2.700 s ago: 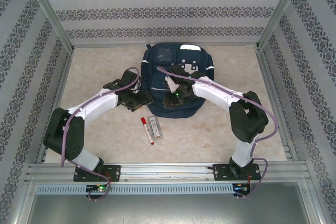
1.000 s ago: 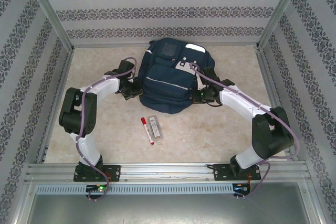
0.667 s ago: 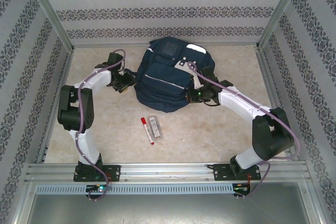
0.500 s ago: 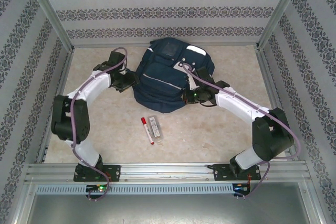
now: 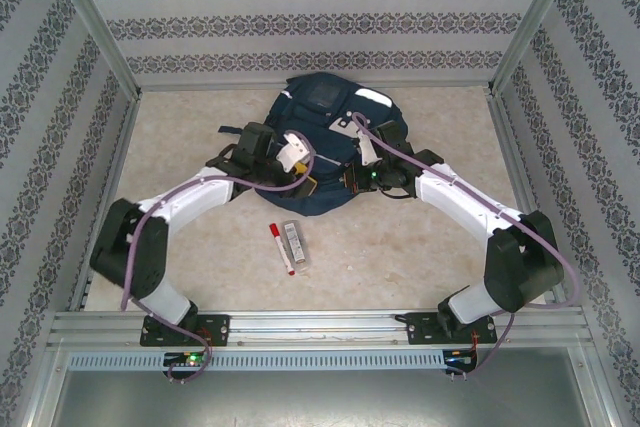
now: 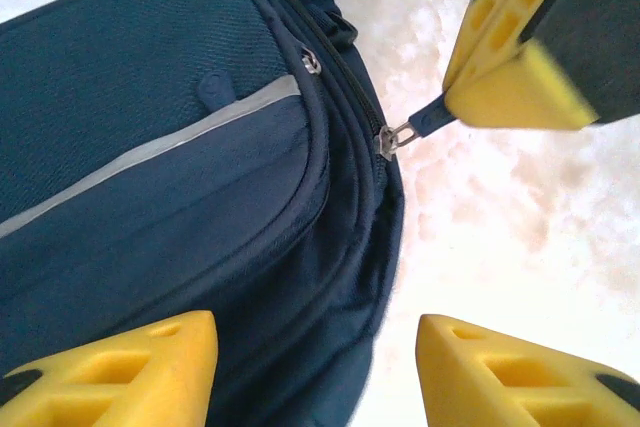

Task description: Pack books, pencil case, and school supplies into a backpack

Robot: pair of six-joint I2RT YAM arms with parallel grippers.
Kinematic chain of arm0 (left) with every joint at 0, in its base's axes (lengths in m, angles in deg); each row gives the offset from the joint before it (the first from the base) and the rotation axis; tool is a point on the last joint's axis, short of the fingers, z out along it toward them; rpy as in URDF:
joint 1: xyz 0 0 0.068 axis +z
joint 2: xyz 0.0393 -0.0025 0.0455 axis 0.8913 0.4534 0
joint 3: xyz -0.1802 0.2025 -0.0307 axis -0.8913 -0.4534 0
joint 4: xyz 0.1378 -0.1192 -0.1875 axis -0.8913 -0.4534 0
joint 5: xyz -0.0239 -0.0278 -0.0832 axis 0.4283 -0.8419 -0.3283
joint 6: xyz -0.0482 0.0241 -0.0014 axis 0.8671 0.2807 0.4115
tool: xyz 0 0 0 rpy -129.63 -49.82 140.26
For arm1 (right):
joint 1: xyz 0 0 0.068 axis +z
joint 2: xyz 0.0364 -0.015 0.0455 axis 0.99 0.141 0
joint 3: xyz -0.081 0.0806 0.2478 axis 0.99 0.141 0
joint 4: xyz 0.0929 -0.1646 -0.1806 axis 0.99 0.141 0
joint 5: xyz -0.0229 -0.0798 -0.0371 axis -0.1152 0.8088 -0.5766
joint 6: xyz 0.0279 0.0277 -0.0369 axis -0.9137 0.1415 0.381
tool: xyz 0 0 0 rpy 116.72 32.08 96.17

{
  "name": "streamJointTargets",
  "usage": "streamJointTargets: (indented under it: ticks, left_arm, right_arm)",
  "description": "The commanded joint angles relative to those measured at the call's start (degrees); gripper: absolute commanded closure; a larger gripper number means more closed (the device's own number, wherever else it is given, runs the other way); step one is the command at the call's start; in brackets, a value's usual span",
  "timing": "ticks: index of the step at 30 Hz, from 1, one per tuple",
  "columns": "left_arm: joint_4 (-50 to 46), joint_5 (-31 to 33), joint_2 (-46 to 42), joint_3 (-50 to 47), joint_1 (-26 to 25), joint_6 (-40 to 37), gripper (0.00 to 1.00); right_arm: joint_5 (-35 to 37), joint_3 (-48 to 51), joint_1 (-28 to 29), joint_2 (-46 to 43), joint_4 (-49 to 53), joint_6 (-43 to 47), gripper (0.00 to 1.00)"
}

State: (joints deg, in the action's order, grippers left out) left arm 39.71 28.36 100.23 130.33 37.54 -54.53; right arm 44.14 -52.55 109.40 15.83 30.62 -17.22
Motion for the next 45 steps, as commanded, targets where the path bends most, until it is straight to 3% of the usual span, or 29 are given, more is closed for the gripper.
streamJointTargets:
  ticks: [1,5,9,12,23,26,28,30,35,39,45]
  left_arm:
    - [1.62,-4.31,3.43,4.49,0.01,-14.63,0.46]
    - [-1.03,-2.59,6.00,6.63,-0.62,-20.49,0.47]
    - [-1.83,5.31,7.81,7.33,-1.55,-25.27,0.52]
    - [-1.45,5.28,7.27,6.21,-2.05,-29.97,0.52]
    - [5.39,8.52,5.73,-0.19,-2.78,-35.07,0.52]
    - [7.64,12.22,6.08,-0.40,-2.93,-32.22,0.67]
    - [6.37,14.77,6.62,1.50,-2.93,-29.90,0.86]
    - [1.56,14.31,7.10,3.72,-2.99,-32.40,1.00]
    - [1.60,10.93,4.81,1.43,-2.46,-34.63,1.00]
    - [0.82,3.83,3.00,0.25,-0.70,-35.44,1.00]
    - [-4.04,-0.61,2.92,1.22,0.31,-41.92,1.00]
  right_arm:
    - [-5.04,-0.51,0.18,-2.85,-2.28,-0.45,1.00]
    - [-5.98,-0.55,-0.09,-3.11,-2.17,-0.83,1.00]
    - [-7.08,-0.44,-0.18,-3.18,-3.09,-2.15,1.00]
    - [-7.74,-0.61,-0.17,-2.93,-4.10,-3.53,1.00]
    - [-9.71,-1.76,-0.26,-2.83,-5.36,-6.50,1.00]
    - [-10.12,-2.00,-0.26,-3.01,-5.40,-6.92,1.00]
    - [-10.32,-1.79,-0.26,-3.18,-5.31,-6.94,1.00]
    - [-10.32,-1.43,-0.35,-3.36,-5.13,-6.64,1.00]
    - [-11.46,-1.91,-2.15,-2.03,-1.91,-0.70,1.00]
    - [-4.93,-1.71,-5.18,0.16,0.99,5.35,1.00]
    - [5.07,-2.58,-8.02,3.60,-1.18,12.93,1.00]
